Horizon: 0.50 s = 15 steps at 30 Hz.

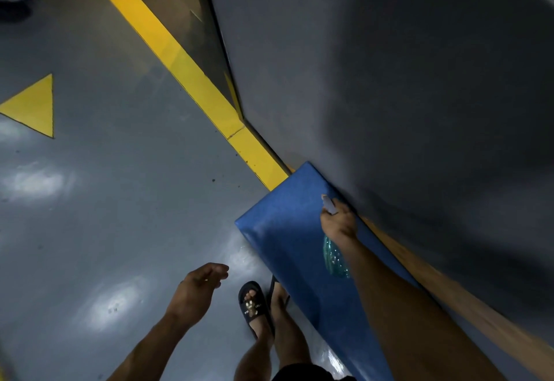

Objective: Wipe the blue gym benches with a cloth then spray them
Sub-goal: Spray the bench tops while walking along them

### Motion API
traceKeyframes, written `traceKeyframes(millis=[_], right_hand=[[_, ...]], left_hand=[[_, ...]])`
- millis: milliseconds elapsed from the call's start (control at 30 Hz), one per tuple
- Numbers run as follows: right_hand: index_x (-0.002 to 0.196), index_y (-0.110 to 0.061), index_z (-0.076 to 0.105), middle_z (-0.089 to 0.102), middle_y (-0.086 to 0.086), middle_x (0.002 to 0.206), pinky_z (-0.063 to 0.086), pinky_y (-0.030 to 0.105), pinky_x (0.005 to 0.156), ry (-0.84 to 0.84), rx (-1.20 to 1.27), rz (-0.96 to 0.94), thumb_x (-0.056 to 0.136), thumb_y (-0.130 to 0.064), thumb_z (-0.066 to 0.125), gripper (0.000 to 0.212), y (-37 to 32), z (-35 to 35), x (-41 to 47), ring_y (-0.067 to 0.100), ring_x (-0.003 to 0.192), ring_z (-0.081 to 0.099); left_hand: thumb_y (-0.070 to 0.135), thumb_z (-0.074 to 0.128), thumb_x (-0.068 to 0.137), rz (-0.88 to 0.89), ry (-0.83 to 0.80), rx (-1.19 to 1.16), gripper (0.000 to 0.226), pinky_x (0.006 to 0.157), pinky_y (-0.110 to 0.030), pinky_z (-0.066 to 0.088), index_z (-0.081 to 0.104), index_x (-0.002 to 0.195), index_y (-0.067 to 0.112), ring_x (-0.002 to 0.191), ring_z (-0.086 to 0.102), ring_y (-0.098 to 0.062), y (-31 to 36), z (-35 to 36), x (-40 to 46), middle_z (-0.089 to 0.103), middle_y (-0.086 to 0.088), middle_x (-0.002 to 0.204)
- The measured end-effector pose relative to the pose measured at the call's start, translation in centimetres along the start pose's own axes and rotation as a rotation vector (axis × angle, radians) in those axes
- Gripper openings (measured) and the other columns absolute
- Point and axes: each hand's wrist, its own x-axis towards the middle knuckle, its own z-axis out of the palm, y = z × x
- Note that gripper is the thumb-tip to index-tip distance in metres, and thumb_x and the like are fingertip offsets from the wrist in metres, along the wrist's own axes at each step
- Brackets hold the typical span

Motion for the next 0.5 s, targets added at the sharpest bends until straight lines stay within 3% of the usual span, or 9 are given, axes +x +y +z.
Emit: traceKeyframes(millis=[167,267,333,500], right_hand=[[0.107,-0.022,0.06,0.051,-0.006,0.096,0.047,0.032,0.075,-0.113,0.038,-0.065,0.093,-0.025,0.052,0.016,-1.5,2.7,-0.5,0.026,0.091,0.059],[0.086,-0.02,0.056,0.052,0.001,0.094,0.041,0.028,0.065,-0.048,0.119,0.01,0.094,-0.027,0.051,0.012,-2.6,3.6,0.3,0.025,0.082,0.056],[0.071,-0.022,0.045,0.051,0.008,0.087,0.036,0.026,0.058,0.019,0.209,0.094,0.095,-0.03,0.05,0.026,-3.0,3.6,1.1,0.024,0.072,0.051],[0.101,-0.014,0.059,0.056,0.007,0.098,0.046,0.033,0.074,0.017,0.166,0.111,0.094,-0.031,0.051,0.02,-2.5,3.0,0.9,0.031,0.086,0.058]], left_hand=[[0.031,0.048,0.101,-0.001,0.025,0.007,0.024,0.082,-0.034,0.054,0.071,0.096,0.037,0.087,0.069,-0.005,-0.3,0.0,-0.3,0.073,0.02,0.095],[0.039,0.045,0.1,0.003,0.036,0.011,0.024,0.085,-0.032,0.054,0.069,0.102,0.035,0.089,0.069,-0.004,-0.9,-0.4,-0.7,0.074,0.015,0.099],[0.042,0.045,0.1,-0.004,0.049,-0.001,0.025,0.085,-0.031,0.054,0.069,0.103,0.035,0.09,0.069,-0.003,-1.3,-0.6,-1.0,0.073,0.015,0.1],[0.04,0.045,0.1,-0.034,0.063,-0.022,0.025,0.086,-0.034,0.053,0.069,0.102,0.032,0.091,0.068,-0.005,-2.7,-0.5,-1.8,0.073,0.013,0.101]])
